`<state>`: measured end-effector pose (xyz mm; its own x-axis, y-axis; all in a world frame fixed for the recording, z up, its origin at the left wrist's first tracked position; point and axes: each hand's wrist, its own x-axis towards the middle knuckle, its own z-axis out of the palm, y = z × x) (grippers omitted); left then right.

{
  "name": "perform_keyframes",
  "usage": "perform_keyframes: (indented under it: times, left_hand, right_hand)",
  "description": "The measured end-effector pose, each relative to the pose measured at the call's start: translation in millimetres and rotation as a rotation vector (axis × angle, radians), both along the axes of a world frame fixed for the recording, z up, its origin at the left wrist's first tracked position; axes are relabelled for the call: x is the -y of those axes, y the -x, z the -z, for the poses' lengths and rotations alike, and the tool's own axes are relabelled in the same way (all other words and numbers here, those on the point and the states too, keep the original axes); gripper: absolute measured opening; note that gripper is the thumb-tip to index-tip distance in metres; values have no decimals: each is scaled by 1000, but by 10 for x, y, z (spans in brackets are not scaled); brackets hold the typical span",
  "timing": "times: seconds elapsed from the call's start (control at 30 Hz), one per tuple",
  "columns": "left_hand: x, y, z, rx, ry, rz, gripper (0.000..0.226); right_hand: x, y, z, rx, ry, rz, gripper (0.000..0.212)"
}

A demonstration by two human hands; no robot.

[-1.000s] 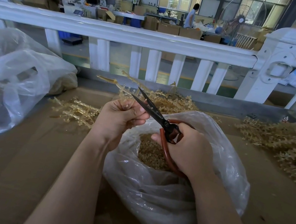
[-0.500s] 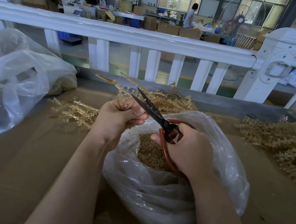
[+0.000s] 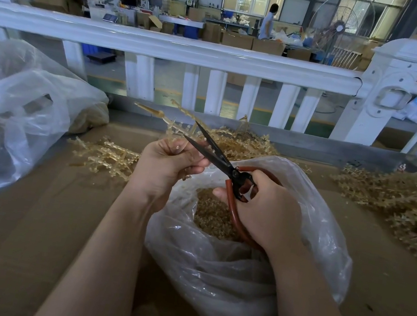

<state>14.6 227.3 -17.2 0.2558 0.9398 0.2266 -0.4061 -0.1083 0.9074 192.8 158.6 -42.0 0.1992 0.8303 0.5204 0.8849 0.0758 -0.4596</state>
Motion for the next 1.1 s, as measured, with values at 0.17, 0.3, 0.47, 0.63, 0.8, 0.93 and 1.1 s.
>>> perform_keyframes:
  times: [0.17, 0.3, 0.47, 0.63, 0.8, 0.93, 1.1]
  left_hand:
    - [-1, -12, 11, -7, -50, 6, 15]
    - [-1, 4, 19, 4, -81, 24, 14]
    - [17, 6, 8, 5, -77, 27, 10]
    - [7, 14, 6, -3, -63, 9, 10]
    - [-21, 18, 29, -57, -70, -39, 24]
    - [-22, 17, 33, -62, -90, -19, 29]
    - [-7, 2, 41, -11, -78, -26, 18]
  right_hand:
    - [19, 9, -9, -18, -17, 2, 49]
    - [10, 10, -2, -23, -18, -10, 59]
    - [7, -3, -4, -41, -18, -27, 71]
    - [12, 0, -8, -31, -2, -28, 69]
    - [19, -4, -7, 10, -11, -45, 56]
    - [8, -20, 5, 2, 6, -34, 58]
    - [-4, -35, 19, 4, 30, -45, 53]
